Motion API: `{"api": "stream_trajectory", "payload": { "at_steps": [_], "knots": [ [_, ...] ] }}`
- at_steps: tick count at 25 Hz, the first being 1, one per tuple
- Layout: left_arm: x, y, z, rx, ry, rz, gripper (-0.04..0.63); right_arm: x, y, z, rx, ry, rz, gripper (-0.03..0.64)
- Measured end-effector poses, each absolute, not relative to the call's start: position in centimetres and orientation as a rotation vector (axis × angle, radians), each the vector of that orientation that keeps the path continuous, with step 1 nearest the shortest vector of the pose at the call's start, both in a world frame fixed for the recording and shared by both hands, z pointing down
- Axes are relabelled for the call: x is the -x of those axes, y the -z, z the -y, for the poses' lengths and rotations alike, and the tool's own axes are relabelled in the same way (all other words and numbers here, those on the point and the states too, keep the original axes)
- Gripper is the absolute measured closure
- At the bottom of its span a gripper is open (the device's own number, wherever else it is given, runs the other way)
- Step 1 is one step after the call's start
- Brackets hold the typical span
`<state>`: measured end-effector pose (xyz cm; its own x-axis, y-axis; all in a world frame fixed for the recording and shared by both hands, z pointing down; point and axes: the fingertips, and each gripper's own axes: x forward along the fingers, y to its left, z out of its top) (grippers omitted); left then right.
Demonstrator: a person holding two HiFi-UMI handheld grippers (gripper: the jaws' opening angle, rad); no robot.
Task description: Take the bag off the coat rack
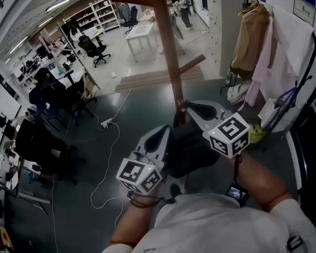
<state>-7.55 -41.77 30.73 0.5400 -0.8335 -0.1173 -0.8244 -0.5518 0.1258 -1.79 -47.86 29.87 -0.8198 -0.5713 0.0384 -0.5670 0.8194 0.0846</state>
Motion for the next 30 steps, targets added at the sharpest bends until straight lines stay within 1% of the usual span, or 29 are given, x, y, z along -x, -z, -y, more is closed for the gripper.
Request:
{"api": "stream_trajectory", "payload": {
  "at_steps": [12, 30],
  "knots": [
    [6.7, -32.4, 38.5, -2.658, 0.190, 1.551, 0.595, -0.7, -29.5, 45.5, -0.937, 0.110, 2.985, 0.594],
    [9.7, -33.5, 36.4, -2.620, 0.159, 1.532, 0.595, 1.0, -31.6, 44.1, -0.964, -0.029, 2.987, 0.594]
  ]
}}
